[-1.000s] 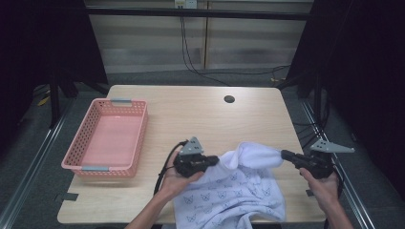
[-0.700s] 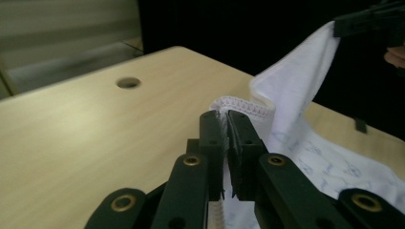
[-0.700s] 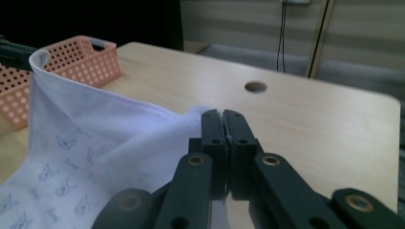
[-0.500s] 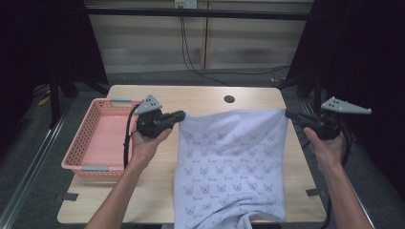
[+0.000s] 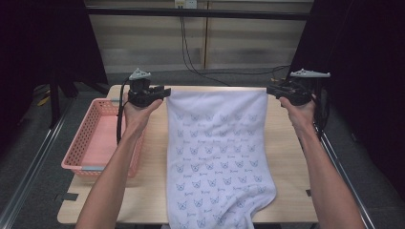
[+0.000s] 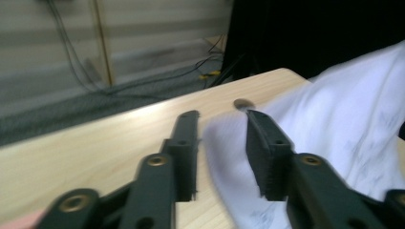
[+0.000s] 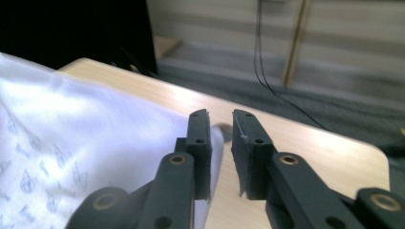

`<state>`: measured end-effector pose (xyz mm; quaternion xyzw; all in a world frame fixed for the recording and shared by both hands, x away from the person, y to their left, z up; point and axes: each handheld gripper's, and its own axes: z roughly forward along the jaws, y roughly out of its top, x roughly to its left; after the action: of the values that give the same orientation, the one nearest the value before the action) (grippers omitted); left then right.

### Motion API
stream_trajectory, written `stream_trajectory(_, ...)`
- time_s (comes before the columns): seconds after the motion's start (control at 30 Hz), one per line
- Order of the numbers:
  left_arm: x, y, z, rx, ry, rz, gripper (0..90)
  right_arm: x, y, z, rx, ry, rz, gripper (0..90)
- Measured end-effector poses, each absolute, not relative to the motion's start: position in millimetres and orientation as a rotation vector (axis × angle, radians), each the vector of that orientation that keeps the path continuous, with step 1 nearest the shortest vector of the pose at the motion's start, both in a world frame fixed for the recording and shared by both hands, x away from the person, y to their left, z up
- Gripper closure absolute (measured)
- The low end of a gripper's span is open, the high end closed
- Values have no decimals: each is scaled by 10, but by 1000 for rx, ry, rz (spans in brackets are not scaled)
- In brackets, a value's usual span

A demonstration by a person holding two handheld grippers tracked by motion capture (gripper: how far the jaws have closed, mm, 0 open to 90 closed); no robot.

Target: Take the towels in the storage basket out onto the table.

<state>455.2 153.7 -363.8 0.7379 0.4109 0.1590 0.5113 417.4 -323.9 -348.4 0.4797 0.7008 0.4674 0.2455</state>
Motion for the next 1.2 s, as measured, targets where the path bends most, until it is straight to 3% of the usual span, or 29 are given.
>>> stream_trajectory(0.27,4190,1380,-3852,1839,880,297,624,3897,-3165,-3736,1267,2015,1289,673)
stream_trajectory(0.47,3514,1284,-4020,1932,743,197,644,3254,-3095,-3925,1214,2102,1342,637)
stream_trajectory(0.73,2738,1314,-4588,2112,701,-5,656,2296,-3080,-4571,1287,2307,1263,559)
stream_trajectory(1.0,2539,1298,-4941,2236,739,-77,618,2155,-3028,-4899,1279,2451,1067,507)
stream_trajectory(1.1,2539,1331,-4945,2245,738,-41,689,2236,-2979,-4946,1278,2446,1036,568)
stream_trajectory(1.2,2599,1409,-4949,2252,752,-3,818,2282,-3018,-4946,1250,2440,999,725)
